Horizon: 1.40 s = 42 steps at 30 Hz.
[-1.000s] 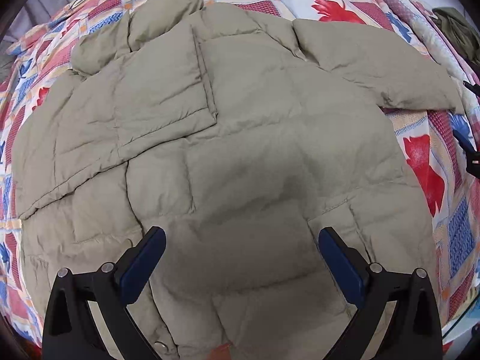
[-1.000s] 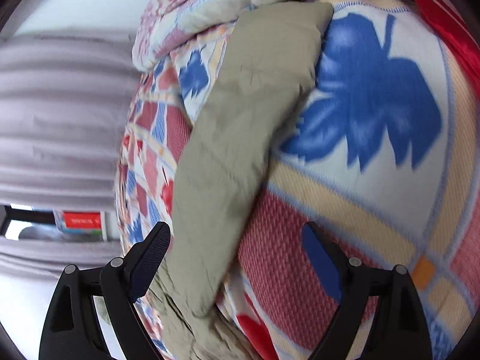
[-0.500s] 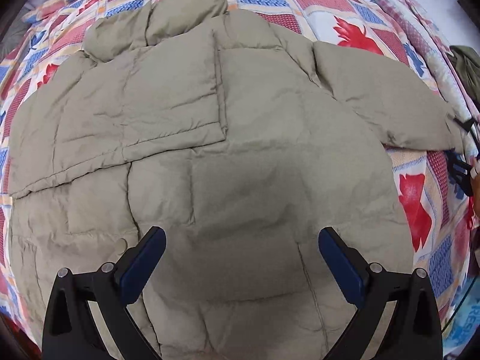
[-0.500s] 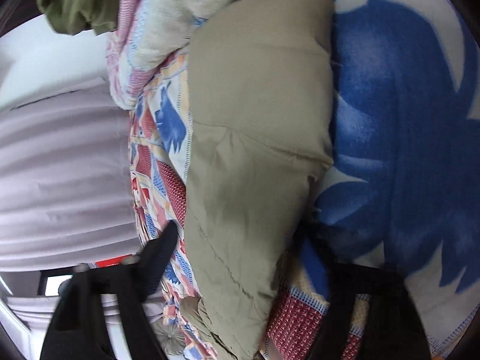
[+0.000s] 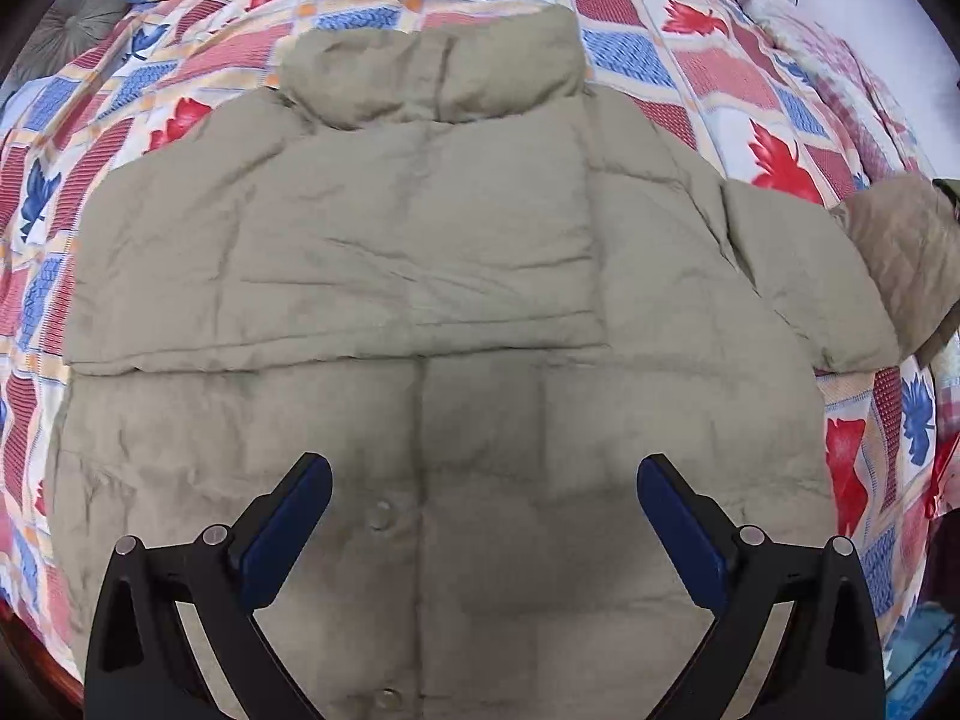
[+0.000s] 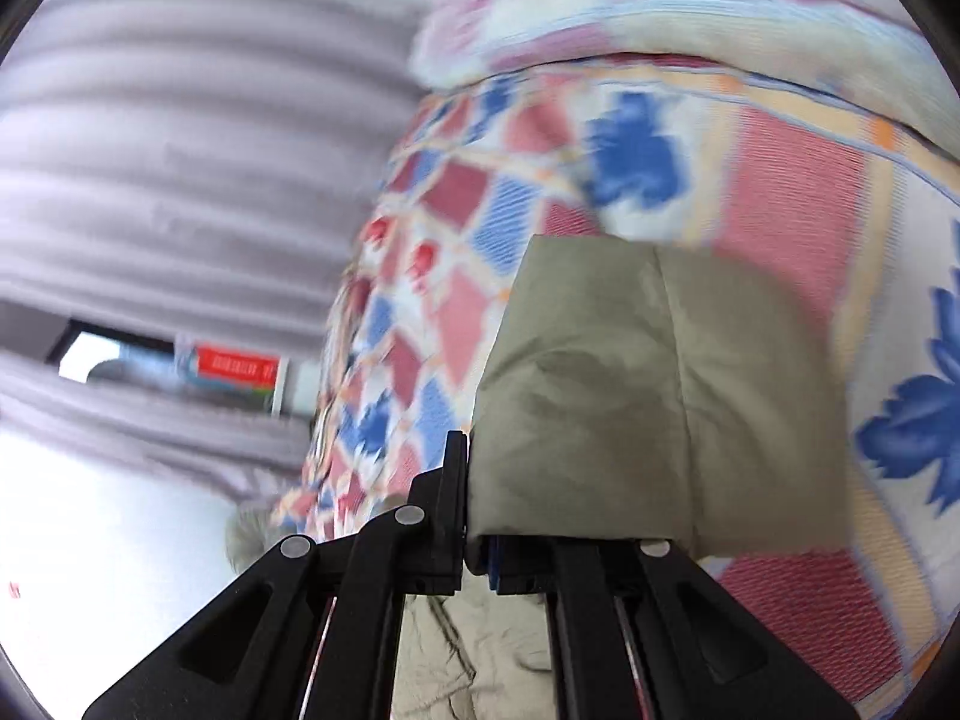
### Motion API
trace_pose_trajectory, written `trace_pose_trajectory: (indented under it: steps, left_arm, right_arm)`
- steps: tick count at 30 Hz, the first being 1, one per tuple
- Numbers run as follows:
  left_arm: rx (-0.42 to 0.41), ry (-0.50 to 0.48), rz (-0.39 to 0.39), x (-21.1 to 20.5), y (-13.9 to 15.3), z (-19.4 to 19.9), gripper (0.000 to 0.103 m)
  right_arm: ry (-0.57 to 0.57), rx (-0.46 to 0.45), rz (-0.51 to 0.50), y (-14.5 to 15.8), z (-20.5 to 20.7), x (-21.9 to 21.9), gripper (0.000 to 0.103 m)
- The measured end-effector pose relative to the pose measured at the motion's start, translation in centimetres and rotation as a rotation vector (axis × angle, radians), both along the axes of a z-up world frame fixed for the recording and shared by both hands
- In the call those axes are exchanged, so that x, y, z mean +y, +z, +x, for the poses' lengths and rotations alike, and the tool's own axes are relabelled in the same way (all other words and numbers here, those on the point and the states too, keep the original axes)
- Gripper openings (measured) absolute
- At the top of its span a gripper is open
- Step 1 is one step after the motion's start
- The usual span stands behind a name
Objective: Fold large clothes
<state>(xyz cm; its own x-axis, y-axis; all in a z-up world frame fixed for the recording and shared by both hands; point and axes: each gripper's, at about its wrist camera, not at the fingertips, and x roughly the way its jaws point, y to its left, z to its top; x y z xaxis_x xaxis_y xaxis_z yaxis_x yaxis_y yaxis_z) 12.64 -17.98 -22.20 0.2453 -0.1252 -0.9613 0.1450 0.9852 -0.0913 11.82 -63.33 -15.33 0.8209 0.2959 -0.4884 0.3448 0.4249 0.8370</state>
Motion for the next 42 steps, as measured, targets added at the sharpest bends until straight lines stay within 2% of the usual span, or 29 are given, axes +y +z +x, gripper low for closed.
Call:
trace_pose_trajectory:
  steps: [3, 8, 10, 13, 16, 22, 26, 27, 29, 30, 31, 33, 36, 40, 42]
  left_arm:
    - [-0.035, 0.022, 0.034, 2.7, 0.7, 0.4, 0.102]
    - [-0.075, 0.06, 0.034, 8.4, 1.6, 1.2, 0.102]
    - [-0.091, 0.062, 0.05, 9.9, 1.5, 1.8, 0.102]
    - [-0.106, 0.071, 0.069, 12.5, 1.4, 2.3, 0.102]
    - [-0.099, 0.08, 0.074, 14.5, 0.8, 2.6, 0.102]
    - [-0.101, 0.082, 0.072, 16.5, 0.1, 3.0, 0.102]
    - [-0.101, 0.079, 0.05, 16.7, 0.2, 3.2, 0.102]
    - [-0.106, 0.077, 0.05, 16.6, 0.4, 3.3, 0.102]
    - [-0.124, 0.067, 0.051, 16.5, 0.8, 3.7, 0.102]
    - [-0.135, 0.063, 0.046, 16.5, 1.1, 3.9, 0.102]
    - [-0.142, 0.064, 0.041, 16.5, 1.3, 4.1, 0.102]
    - [-0.145, 0.071, 0.027, 16.7, 1.4, 4.7, 0.102]
    - [-0.141, 0.101, 0.014, 17.3, 1.4, 5.3, 0.102]
    - [-0.147, 0.131, 0.015, 18.9, 1.5, 5.3, 0.102]
    - [-0.14, 0.137, 0.024, 19.8, 1.4, 5.2, 0.102]
  right_arm:
    - [0.141, -0.034, -0.105, 2.7, 2.7, 6.3, 0.006]
    - [0.423, -0.009, -0.35, 3.4, 6.7, 19.6, 0.006]
    - [0.513, 0.015, -0.389, 2.0, 7.7, 24.9, 0.006]
    - [0.587, 0.073, -0.393, -1.1, 8.5, 30.4, 0.006]
    - [0.621, 0.164, -0.404, -4.2, 8.5, 34.1, 0.006]
    - [0.587, 0.311, -0.342, -9.2, 8.0, 34.9, 0.006]
    - [0.554, 0.35, -0.301, -9.8, 7.7, 34.4, 0.007]
    - [0.544, 0.355, -0.3, -9.6, 7.6, 34.4, 0.011]
    - [0.525, 0.356, -0.307, -8.6, 7.2, 34.3, 0.034]
    - [0.512, 0.348, -0.318, -7.9, 6.7, 34.2, 0.066]
    - [0.497, 0.333, -0.32, -7.2, 6.2, 34.1, 0.083]
    - [0.446, 0.296, -0.32, -5.8, 5.1, 33.3, 0.083]
    - [0.351, 0.292, -0.287, -5.1, 5.0, 30.8, 0.083]
    - [0.214, 0.298, -0.121, -6.1, 5.5, 27.3, 0.083]
    - [0.168, 0.301, -0.071, -6.6, 5.9, 26.6, 0.083]
